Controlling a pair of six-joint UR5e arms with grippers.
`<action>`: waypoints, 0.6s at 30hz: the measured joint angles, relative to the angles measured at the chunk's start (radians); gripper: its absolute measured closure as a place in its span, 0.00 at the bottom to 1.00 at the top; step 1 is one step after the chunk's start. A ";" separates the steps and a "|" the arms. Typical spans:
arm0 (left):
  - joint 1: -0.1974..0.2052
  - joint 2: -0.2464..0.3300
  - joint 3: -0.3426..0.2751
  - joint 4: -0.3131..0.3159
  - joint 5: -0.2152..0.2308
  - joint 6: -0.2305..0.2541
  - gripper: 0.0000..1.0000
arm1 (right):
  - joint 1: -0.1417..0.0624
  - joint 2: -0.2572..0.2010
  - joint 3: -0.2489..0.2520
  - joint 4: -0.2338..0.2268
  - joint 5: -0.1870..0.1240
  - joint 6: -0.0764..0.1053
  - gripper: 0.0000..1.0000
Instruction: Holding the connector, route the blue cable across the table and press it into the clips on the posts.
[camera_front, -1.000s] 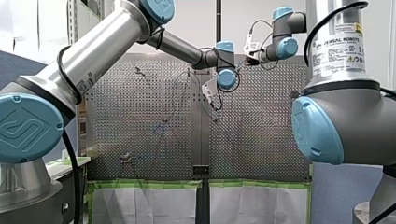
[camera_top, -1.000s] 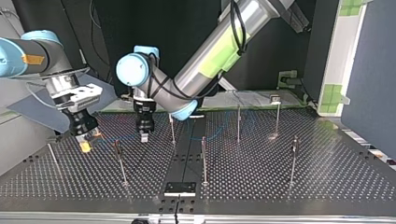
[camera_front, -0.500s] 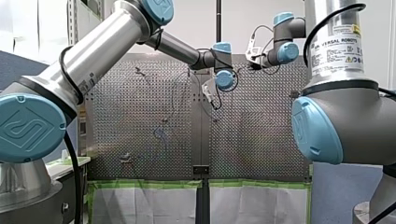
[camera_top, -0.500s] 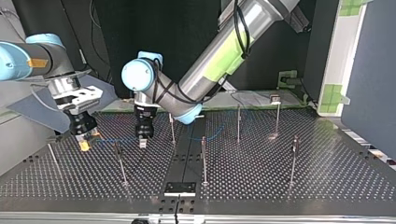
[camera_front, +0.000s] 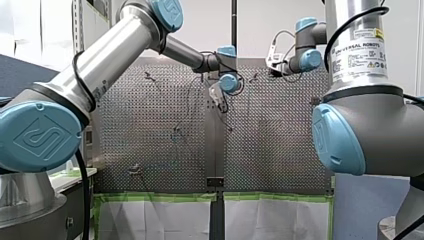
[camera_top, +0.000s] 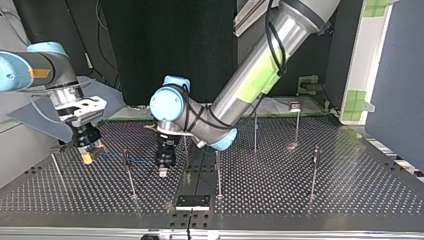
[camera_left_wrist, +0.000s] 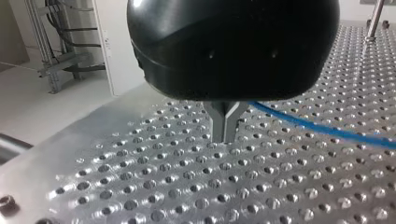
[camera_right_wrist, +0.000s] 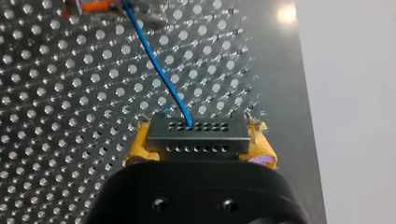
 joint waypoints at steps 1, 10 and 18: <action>0.002 0.000 0.000 -0.003 0.006 0.000 1.00 | -0.003 0.004 -0.001 -0.002 -0.001 0.002 1.00; 0.002 0.000 0.000 -0.033 0.022 0.000 0.71 | -0.024 0.011 -0.013 -0.006 -0.010 0.008 1.00; -0.021 0.000 0.000 -0.078 0.021 0.004 0.00 | -0.029 0.011 -0.014 -0.005 -0.013 0.005 1.00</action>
